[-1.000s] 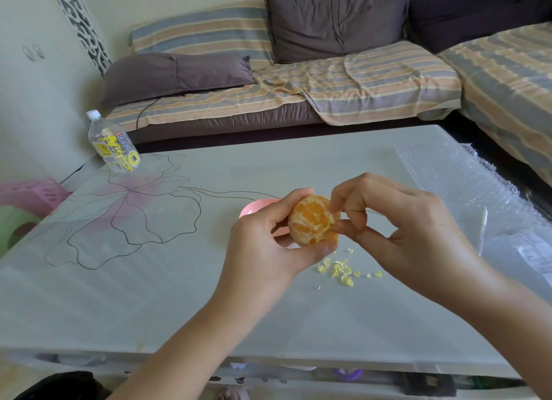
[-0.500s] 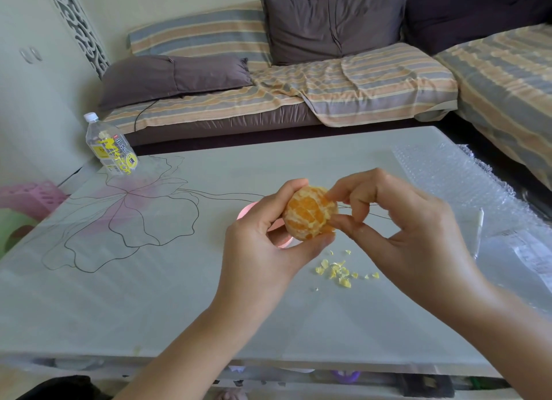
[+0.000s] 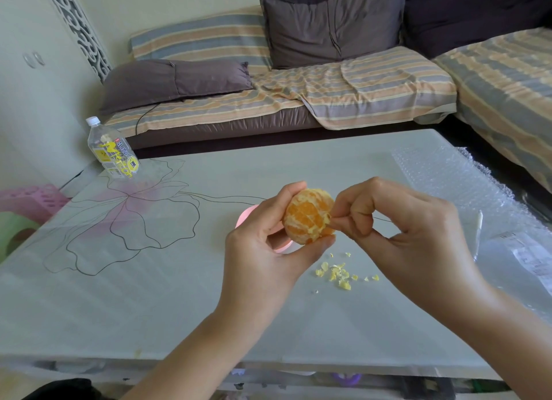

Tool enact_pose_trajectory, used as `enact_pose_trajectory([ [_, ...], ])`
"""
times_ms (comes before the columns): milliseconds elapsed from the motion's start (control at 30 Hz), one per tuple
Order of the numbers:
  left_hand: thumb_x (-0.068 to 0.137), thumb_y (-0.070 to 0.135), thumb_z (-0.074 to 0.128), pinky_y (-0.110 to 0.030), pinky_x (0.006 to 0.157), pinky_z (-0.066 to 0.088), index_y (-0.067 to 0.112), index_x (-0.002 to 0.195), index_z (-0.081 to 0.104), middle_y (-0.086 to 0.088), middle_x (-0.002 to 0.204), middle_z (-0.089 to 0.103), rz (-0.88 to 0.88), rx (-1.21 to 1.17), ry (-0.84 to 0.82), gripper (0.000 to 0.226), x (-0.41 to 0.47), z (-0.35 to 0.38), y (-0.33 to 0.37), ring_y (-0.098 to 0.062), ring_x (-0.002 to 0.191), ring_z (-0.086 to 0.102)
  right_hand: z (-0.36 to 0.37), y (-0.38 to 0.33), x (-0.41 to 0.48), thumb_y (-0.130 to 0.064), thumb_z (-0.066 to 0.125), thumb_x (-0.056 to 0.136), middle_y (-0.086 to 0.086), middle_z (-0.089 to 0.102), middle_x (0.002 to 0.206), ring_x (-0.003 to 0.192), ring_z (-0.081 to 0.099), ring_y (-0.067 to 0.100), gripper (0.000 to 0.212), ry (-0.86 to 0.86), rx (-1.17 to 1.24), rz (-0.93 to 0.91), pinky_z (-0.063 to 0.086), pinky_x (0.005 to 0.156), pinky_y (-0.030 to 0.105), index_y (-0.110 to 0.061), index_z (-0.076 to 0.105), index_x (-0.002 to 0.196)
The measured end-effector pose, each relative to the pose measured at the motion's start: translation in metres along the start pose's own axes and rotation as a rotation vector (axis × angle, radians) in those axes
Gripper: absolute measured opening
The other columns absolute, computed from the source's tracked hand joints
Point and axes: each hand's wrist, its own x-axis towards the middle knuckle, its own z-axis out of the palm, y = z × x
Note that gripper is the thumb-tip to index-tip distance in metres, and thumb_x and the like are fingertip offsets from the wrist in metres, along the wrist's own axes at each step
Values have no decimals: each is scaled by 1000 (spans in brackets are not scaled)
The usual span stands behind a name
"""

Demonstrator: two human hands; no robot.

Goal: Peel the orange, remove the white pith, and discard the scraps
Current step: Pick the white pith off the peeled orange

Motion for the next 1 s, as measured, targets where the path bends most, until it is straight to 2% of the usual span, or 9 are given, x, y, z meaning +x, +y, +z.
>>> enact_pose_trajectory([
  [167, 60, 7, 84, -23, 85, 53, 35, 111, 65, -8, 99, 69, -1, -70, 25, 61, 1, 4, 5, -11, 88, 68, 3, -6, -2, -3, 71, 77, -3, 64, 85, 82, 60, 7, 26, 68, 34, 56, 41, 72, 9, -11, 47, 71],
  [267, 57, 14, 83, -24, 85, 53, 32, 112, 65, -4, 98, 70, 7, -90, 50, 60, 0, 6, 6, -10, 88, 69, 4, -8, -2, -7, 71, 78, -8, 66, 92, 88, 62, 6, 26, 100, 66, 83, 47, 75, 16, -15, 46, 74],
  [367, 57, 16, 90, -26, 87, 53, 39, 111, 66, 4, 100, 71, 36, -66, 72, 64, 0, 5, 4, -12, 93, 68, 6, -9, -3, -7, 70, 79, -9, 66, 89, 83, 63, 11, 27, 104, 48, 88, 47, 61, 31, -13, 46, 71],
  [533, 58, 31, 81, -32, 89, 53, 39, 115, 63, 11, 102, 70, 53, -50, 91, 60, 0, 6, 5, -20, 102, 66, 7, -9, -2, -7, 71, 78, -10, 63, 85, 77, 61, 8, 30, 134, 24, 83, 39, 50, 25, -13, 44, 66],
  [600, 58, 32, 80, -33, 89, 53, 41, 116, 63, 13, 102, 70, 57, -34, 97, 61, 0, 6, 6, -23, 103, 65, 7, -10, -2, -4, 71, 77, -10, 64, 79, 74, 61, 8, 31, 143, 20, 63, 42, 53, 23, -10, 44, 63],
  [667, 58, 33, 80, -34, 89, 53, 43, 116, 63, 13, 102, 70, 59, -27, 98, 61, 0, 6, 6, -24, 104, 65, 7, -11, -2, -1, 70, 77, -7, 65, 78, 73, 62, 9, 31, 146, 12, 32, 47, 58, 27, -7, 45, 61],
  [767, 59, 34, 80, -29, 87, 53, 45, 116, 62, 14, 102, 70, 50, -14, 102, 61, 0, 6, 6, -22, 103, 66, 8, -11, -3, 0, 70, 77, -8, 65, 78, 73, 62, 10, 29, 145, -24, 34, 47, 56, 30, -9, 46, 61],
  [900, 59, 28, 85, -22, 84, 53, 41, 116, 64, 7, 102, 71, 27, -51, 101, 62, -1, 4, 7, -17, 101, 67, 10, -13, -5, -1, 69, 73, -6, 63, 74, 69, 59, 10, 27, 102, -51, 44, 39, 53, 11, -14, 47, 65],
  [1000, 56, 19, 85, -24, 84, 55, 30, 117, 65, -8, 107, 69, -70, -140, 102, 65, 0, 7, 11, -7, 92, 69, 12, -14, -6, -5, 71, 74, -7, 64, 74, 71, 60, 9, 25, 106, -9, 75, 44, 60, 14, -17, 50, 70],
])
